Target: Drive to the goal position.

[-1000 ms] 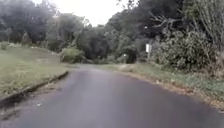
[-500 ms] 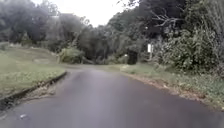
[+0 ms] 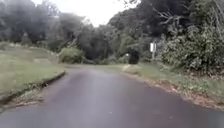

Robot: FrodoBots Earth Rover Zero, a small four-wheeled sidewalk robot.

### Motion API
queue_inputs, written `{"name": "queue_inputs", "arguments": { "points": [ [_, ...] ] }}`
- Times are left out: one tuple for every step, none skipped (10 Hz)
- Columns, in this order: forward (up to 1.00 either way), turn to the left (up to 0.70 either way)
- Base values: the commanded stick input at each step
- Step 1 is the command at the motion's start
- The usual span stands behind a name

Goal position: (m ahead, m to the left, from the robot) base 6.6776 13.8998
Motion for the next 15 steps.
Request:
{"name": "queue_inputs", "arguments": {
  "points": [
    [0.7,0.0],
    [0.7,0.0],
    [0.7,0.0],
    [0.7,0.0],
    [0.7,0.0],
    [0.7,0.0],
    [0.7,0.0],
    [0.7,0.0],
    [0.7,0.0],
    [0.7,0.0],
    [0.7,0.0],
    [0.7,0.0],
    [0.7,0.0],
    [0.7,0.0],
    [0.7,0.0]
  ]
}}
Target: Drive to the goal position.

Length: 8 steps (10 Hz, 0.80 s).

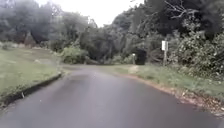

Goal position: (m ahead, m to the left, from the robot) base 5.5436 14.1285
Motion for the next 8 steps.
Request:
{"name": "queue_inputs", "arguments": {
  "points": [
    [0.7,0.0],
    [0.7,0.0],
    [0.7,0.0],
    [0.7,0.01],
    [0.7,0.02],
    [0.7,0.14],
    [0.7,0.28],
    [0.7,0.3]
  ]
}}
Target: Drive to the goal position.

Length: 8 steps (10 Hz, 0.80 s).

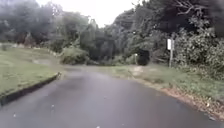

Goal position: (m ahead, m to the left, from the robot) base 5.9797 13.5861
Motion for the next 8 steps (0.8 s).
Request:
{"name": "queue_inputs", "arguments": {
  "points": [
    [0.7,0.21],
    [0.7,0.04],
    [0.7,0.08],
    [0.7,0.12],
    [0.7,0.16],
    [0.7,0.19],
    [0.7,0.23],
    [0.7,0.21]
  ]
}}
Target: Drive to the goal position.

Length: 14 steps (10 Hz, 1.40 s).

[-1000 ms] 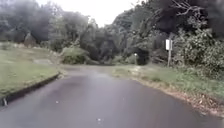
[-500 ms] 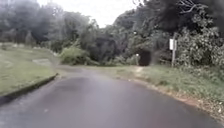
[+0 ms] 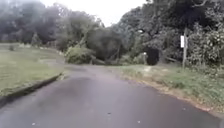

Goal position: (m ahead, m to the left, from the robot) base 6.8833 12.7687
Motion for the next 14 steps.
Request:
{"name": "queue_inputs", "arguments": {
  "points": [
    [0.7,0.08],
    [0.7,0.11],
    [0.7,0.29],
    [0.7,0.23],
    [0.7,0.16],
    [0.7,0.0],
    [0.7,0.0],
    [0.7,0.0],
    [0.7,0.0],
    [0.7,0.0],
    [0.7,0.0],
    [0.7,0.0],
    [0.7,0.0],
    [0.7,0.0]
  ]
}}
